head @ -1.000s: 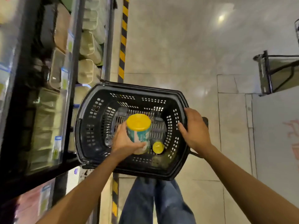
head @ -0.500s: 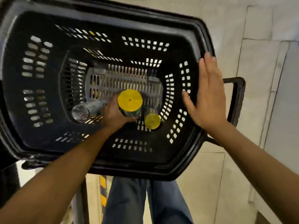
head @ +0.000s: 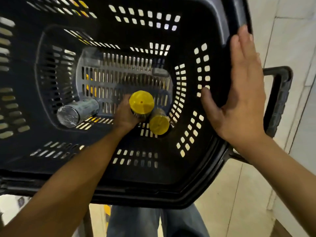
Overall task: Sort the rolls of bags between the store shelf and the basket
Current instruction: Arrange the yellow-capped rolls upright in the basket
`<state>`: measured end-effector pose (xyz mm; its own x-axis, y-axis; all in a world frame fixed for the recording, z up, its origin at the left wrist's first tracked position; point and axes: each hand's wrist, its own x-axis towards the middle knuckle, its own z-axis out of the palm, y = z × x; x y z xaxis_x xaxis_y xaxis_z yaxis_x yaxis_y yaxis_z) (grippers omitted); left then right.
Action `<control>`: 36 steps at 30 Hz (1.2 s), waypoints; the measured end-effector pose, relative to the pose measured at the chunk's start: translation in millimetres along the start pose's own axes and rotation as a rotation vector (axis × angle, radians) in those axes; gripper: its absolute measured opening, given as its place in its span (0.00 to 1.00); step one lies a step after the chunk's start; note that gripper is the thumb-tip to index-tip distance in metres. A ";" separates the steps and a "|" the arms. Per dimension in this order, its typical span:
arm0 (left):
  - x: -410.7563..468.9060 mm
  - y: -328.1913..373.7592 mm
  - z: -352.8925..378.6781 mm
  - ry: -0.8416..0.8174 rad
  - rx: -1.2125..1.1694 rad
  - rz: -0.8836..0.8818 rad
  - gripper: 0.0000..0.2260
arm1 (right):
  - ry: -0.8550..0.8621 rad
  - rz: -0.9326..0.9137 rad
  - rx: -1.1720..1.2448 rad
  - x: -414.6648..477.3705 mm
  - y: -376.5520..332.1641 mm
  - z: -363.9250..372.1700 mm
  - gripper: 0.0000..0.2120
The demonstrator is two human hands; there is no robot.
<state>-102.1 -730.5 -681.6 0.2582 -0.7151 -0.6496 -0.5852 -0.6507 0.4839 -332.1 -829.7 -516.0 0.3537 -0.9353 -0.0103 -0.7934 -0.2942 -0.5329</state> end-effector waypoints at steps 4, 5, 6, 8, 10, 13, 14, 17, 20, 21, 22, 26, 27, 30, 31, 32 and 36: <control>-2.1 -0.7 -0.3 -0.053 -0.068 -0.037 0.37 | 0.000 -0.022 0.014 1.6 1.0 0.7 0.32; -4.1 -1.0 -2.4 -0.069 -0.097 -0.044 0.38 | -0.002 -0.023 0.016 2.3 0.6 0.6 0.32; -6.0 -1.7 -4.7 -0.087 -0.123 -0.053 0.38 | -0.004 -0.023 0.014 3.0 0.1 0.4 0.32; -10.5 -2.2 -7.9 -0.135 -0.169 -0.069 0.39 | -0.010 -0.015 0.003 3.2 -0.7 0.0 0.32; -13.6 0.2 -9.2 -0.166 -0.216 -0.099 0.38 | -0.012 -0.007 -0.009 2.5 -1.4 -0.4 0.32; -10.7 5.8 -9.6 -0.150 -0.263 -0.162 0.29 | -0.006 -0.014 -0.038 2.6 -1.9 0.1 0.32; -8.3 7.0 -10.3 -0.142 -0.270 -0.179 0.27 | -0.004 -0.015 -0.046 2.7 -2.1 0.3 0.32; -1.8 7.7 -13.4 -0.152 -0.320 -0.204 0.23 | -0.010 -0.013 -0.056 2.6 -2.9 0.2 0.32; -2.2 5.9 -16.4 -0.191 -0.320 -0.182 0.24 | -0.006 -0.018 -0.062 2.5 -3.3 0.0 0.32; -2.5 4.8 -17.2 -0.196 -0.318 -0.175 0.24 | -0.004 -0.017 -0.061 2.5 -3.1 0.3 0.32; -2.1 3.5 -18.0 -0.205 -0.312 -0.171 0.25 | -0.001 -0.017 -0.058 2.3 -2.7 0.6 0.32; 2.4 -4.8 -24.0 -0.302 -0.231 -0.176 0.26 | -0.006 -0.015 -0.055 1.5 -1.5 1.8 0.33; 3.6 -8.0 -26.5 -0.323 -0.198 -0.177 0.26 | -0.009 -0.011 -0.060 1.4 -1.8 1.7 0.33; 5.8 -14.2 -34.4 -0.365 -0.100 -0.156 0.24 | -0.008 0.006 -0.074 1.9 -3.7 0.5 0.33; 5.8 -15.0 -35.4 -0.368 -0.093 -0.153 0.23 | -0.009 0.012 -0.077 2.1 -4.8 0.3 0.33; 5.4 -15.1 -35.4 -0.367 -0.095 -0.154 0.22 | -0.008 0.015 -0.084 2.1 -5.7 0.2 0.33; -0.2 -16.6 -30.8 -0.327 -0.136 -0.205 0.21 | -0.018 0.030 -0.113 2.2 -7.2 0.7 0.34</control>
<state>-68.8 -727.5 -671.4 0.0878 -0.4622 -0.8824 -0.4347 -0.8148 0.3836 -325.3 -829.5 -512.7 0.3372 -0.9406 -0.0399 -0.8539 -0.2878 -0.4336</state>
